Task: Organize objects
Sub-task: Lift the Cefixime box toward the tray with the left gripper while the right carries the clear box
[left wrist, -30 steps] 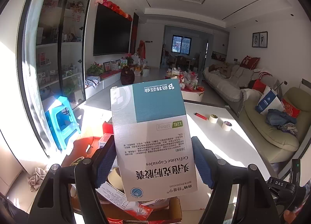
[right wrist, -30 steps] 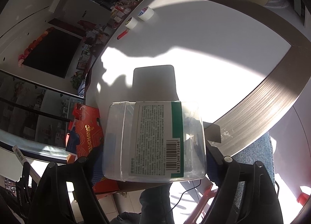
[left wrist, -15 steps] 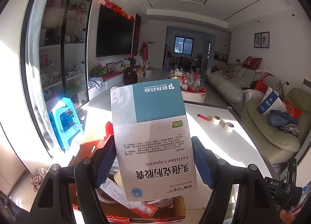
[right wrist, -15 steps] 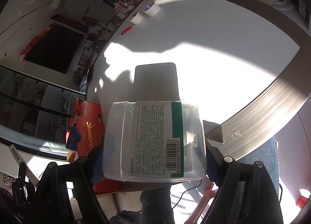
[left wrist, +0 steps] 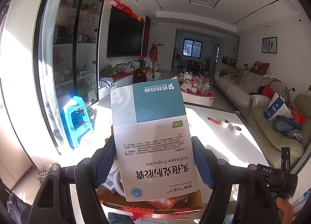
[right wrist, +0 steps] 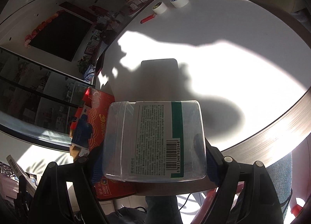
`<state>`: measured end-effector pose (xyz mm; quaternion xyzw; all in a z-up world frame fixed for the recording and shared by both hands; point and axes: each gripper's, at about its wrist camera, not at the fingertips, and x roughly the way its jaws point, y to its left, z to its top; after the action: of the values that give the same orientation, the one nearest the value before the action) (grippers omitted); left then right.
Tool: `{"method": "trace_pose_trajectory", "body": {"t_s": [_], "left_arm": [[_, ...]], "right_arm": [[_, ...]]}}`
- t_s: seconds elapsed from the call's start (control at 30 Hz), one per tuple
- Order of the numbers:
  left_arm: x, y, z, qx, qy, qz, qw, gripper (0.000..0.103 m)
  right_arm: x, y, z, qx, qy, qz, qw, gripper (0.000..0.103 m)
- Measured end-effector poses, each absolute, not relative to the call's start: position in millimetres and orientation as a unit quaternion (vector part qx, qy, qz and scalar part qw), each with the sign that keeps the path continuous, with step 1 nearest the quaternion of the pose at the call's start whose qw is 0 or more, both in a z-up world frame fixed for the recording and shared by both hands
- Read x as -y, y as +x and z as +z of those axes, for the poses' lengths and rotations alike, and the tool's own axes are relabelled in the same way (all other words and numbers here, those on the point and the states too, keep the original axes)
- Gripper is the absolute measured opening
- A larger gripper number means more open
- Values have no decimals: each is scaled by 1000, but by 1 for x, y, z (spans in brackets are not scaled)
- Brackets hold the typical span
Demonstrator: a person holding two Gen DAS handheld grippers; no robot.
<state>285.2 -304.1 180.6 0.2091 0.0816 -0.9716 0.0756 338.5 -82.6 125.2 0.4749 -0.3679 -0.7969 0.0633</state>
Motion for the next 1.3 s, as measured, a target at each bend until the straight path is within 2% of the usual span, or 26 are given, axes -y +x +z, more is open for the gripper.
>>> {"method": "trace_pose_trajectory", "body": {"t_s": [1.3], "left_arm": [[302, 281, 168, -90, 229, -966, 78, 79]], "right_arm": [[86, 337, 114, 369, 487, -789, 60, 82]]}}
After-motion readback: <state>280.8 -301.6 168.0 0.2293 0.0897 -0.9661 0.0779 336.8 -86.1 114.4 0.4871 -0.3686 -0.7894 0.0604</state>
